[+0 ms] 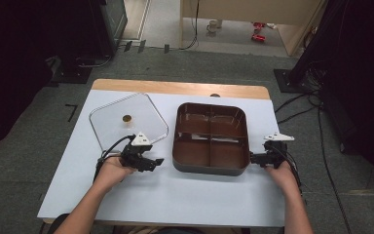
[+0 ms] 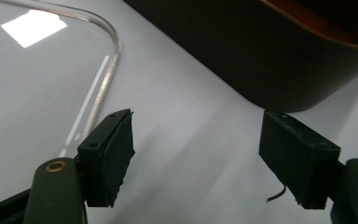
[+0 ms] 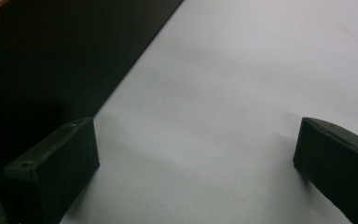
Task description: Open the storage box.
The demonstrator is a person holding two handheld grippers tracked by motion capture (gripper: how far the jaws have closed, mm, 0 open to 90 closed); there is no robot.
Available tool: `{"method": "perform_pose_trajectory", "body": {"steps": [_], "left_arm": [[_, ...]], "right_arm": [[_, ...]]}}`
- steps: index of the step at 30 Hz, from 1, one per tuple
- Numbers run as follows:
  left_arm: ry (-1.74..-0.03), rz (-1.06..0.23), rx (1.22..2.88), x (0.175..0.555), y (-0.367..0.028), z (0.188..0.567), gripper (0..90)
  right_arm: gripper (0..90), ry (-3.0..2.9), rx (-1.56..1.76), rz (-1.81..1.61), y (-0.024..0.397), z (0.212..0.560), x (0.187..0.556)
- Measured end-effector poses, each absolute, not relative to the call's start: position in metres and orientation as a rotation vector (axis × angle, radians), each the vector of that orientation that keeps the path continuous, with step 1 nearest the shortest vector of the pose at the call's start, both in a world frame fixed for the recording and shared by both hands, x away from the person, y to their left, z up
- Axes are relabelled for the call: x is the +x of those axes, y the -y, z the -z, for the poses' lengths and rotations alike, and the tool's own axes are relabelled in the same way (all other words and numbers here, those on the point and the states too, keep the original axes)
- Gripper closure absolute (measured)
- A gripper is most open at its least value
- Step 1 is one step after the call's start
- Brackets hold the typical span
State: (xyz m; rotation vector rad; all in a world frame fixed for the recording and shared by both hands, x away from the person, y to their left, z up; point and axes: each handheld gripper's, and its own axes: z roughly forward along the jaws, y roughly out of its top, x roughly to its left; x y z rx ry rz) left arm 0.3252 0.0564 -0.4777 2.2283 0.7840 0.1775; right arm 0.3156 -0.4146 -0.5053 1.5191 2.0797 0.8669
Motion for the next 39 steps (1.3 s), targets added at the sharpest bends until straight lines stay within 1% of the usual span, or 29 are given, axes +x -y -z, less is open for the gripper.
{"method": "perform_pose_trajectory", "body": {"steps": [7, 12, 16, 18, 23, 27, 31, 39], "left_arm": [[-0.771, -0.145, 2.266, 0.322, -0.046, 0.486, 26.1], [-0.754, -0.152, 2.277, 0.322, -0.044, 0.487, 25.5], [-0.736, -0.154, 2.271, 0.321, -0.043, 0.490, 22.0], [-0.731, -0.168, 2.269, 0.319, -0.041, 0.491, 18.5], [-0.720, -0.180, 2.254, 0.316, -0.040, 0.494, 14.7], [-0.694, -0.212, 2.265, 0.313, -0.039, 0.496, 13.6], [-0.671, -0.274, 2.259, 0.308, -0.038, 0.499, 12.7], [-0.668, -0.283, 2.257, 0.307, -0.038, 0.500, 12.5]], "right_arm": [[0.0, -2.080, 1.520, -0.867, 0.415, 0.505, 0.316], [0.0, -2.080, 1.520, -0.867, 0.415, 0.505, 0.316], [0.0, -2.079, 1.520, -0.867, 0.415, 0.505, 0.316], [0.0, -2.079, 1.520, -0.866, 0.415, 0.505, 0.316], [0.0, -2.079, 1.519, -0.866, 0.415, 0.505, 0.316], [0.0, -2.080, 1.519, -0.866, 0.415, 0.505, 0.316], [0.0, -2.080, 1.519, -0.867, 0.415, 0.505, 0.316], [0.0, -2.080, 1.519, -0.867, 0.415, 0.505, 0.316]]}}
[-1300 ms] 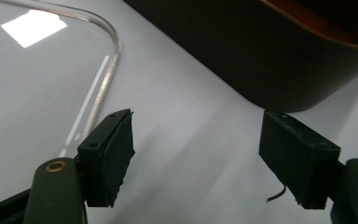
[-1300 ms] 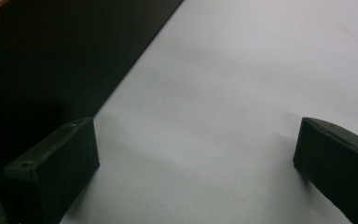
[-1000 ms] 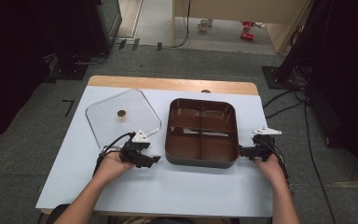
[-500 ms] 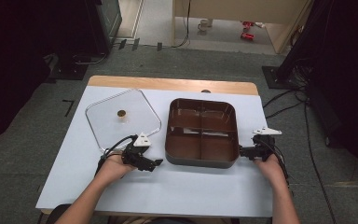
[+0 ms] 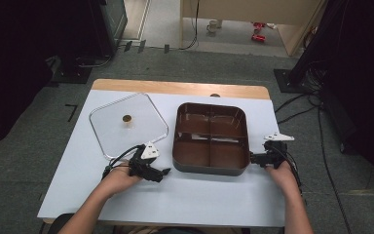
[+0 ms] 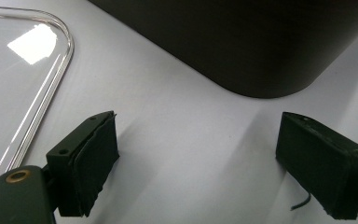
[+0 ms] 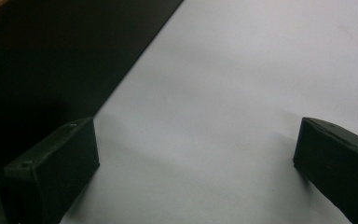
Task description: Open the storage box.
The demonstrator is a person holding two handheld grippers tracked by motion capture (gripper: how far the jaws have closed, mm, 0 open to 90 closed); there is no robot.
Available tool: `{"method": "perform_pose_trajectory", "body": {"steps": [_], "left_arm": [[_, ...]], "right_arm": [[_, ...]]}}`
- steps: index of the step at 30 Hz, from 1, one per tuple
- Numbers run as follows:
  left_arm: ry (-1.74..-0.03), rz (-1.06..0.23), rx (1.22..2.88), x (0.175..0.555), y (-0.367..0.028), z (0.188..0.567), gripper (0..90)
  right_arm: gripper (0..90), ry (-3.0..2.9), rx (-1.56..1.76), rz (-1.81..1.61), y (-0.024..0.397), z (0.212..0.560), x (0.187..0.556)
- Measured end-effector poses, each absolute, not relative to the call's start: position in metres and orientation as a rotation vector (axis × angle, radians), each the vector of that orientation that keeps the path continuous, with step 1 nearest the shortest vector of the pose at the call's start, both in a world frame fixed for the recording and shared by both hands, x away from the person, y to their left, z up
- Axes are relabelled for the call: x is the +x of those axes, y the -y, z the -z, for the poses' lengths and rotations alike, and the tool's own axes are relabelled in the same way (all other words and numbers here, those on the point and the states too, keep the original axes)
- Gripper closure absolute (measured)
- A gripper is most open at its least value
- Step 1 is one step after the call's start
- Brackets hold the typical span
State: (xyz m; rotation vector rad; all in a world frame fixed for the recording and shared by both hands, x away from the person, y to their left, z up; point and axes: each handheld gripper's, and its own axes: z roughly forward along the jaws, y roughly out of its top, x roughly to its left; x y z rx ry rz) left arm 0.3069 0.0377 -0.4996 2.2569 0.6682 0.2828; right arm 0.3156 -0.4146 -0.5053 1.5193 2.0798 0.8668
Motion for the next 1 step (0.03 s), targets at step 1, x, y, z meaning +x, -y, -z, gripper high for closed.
{"method": "perform_pose_trajectory", "body": {"steps": [1], "left_arm": [[-0.668, -0.283, 2.257, 0.3069, -0.0377, 0.4996, 12.5]], "right_arm": [[0.0, -2.079, 1.519, -0.867, 0.4146, 0.5053, 0.3156]]}}
